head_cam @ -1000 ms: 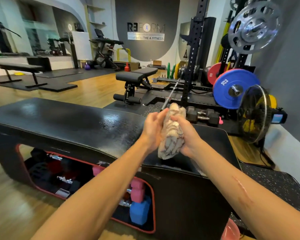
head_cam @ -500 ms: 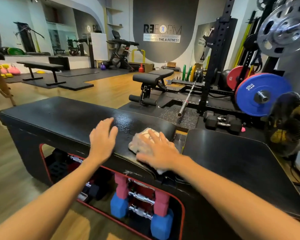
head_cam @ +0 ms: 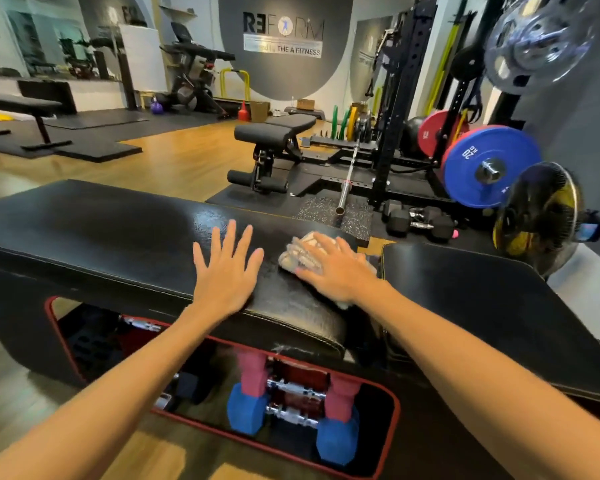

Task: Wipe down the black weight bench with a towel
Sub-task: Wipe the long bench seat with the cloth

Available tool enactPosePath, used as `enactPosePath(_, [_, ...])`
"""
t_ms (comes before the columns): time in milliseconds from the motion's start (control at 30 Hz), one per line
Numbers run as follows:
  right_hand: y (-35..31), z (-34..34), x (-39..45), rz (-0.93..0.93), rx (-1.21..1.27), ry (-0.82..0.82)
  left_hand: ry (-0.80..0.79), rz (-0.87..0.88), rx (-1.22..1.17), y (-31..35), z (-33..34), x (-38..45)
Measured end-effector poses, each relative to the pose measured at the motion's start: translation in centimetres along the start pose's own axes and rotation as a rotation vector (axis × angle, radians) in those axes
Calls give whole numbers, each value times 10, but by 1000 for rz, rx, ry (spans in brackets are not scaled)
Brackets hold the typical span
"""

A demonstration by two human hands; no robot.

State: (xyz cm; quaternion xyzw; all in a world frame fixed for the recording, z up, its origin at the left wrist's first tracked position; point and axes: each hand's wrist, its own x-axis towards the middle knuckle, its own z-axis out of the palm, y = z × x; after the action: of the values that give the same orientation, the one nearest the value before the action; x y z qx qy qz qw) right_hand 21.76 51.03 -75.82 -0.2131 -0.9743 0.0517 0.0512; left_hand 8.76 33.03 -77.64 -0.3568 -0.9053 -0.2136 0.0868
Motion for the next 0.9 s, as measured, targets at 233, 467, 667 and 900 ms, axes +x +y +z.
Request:
enactPosePath(233, [32, -1, 63, 121, 37, 15, 3, 72, 46, -6, 11, 4])
enactPosePath(467, [42, -6, 116, 232, 27, -5, -5, 3, -71, 1, 3, 4])
enactPosePath(667, [52, 12, 114, 176, 74, 81, -37, -62, -35, 6, 2, 1])
enactPosePath(900, [53, 10, 115, 162, 58, 92, -6, -72, -50, 4, 5, 1])
